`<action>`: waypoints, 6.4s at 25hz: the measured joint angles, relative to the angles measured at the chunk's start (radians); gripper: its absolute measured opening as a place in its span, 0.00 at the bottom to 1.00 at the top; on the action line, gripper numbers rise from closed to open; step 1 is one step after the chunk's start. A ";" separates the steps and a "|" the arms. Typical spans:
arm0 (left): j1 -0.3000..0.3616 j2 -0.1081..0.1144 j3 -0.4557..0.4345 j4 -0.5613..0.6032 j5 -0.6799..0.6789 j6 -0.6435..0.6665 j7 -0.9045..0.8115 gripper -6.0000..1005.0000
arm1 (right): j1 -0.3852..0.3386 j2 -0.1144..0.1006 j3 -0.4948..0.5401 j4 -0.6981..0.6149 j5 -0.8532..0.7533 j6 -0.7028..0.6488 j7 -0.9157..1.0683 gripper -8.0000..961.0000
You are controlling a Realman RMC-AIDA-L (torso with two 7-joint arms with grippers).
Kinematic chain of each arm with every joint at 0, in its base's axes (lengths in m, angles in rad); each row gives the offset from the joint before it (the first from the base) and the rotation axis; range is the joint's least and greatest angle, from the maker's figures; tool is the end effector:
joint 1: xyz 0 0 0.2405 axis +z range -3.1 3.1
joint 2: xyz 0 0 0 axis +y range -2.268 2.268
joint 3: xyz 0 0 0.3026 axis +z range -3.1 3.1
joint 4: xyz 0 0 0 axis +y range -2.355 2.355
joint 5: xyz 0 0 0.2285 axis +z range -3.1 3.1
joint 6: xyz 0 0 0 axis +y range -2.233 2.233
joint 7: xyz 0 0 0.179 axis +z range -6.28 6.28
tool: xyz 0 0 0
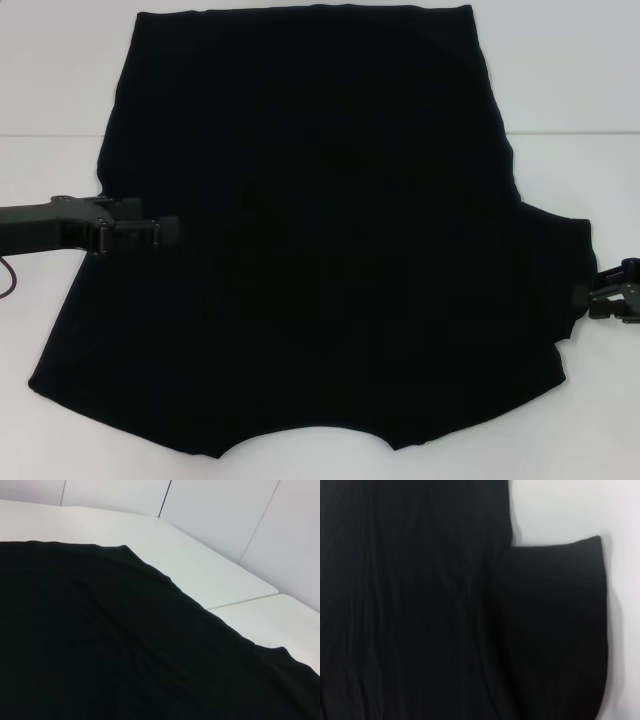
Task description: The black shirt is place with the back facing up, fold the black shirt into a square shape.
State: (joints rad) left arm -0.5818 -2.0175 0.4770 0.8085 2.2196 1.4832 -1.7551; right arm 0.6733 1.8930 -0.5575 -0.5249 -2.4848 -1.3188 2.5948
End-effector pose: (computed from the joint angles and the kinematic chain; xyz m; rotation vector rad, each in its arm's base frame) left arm -0.3278 0.4229 0.0263 -2.4378 -0.9898 -0.5187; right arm 0.3786 0.4291 0.0095 -1.8770 2.0497 0.2809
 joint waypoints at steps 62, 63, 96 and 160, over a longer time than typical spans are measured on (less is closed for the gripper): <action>0.004 -0.010 0.000 0.002 -0.121 -0.024 -0.009 0.78 | 0.008 -0.062 0.111 -0.032 0.029 0.013 -0.033 0.03; 0.004 -0.010 0.000 0.002 -0.121 -0.024 -0.009 0.78 | 0.015 -0.059 0.110 -0.032 0.030 0.013 -0.035 0.03; 0.007 -0.012 0.000 0.000 -0.148 -0.023 -0.009 0.75 | 0.199 0.060 -0.433 -0.138 0.017 0.093 -0.298 0.06; 0.095 0.115 -0.028 0.015 0.347 0.116 -0.683 0.46 | 0.182 0.036 -0.139 -0.162 0.027 0.045 -0.036 0.47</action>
State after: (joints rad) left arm -0.4867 -1.9028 0.4487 0.8230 2.5667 1.5991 -2.4378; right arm 0.8549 1.9292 -0.6964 -0.6866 -2.4574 -1.2742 2.5589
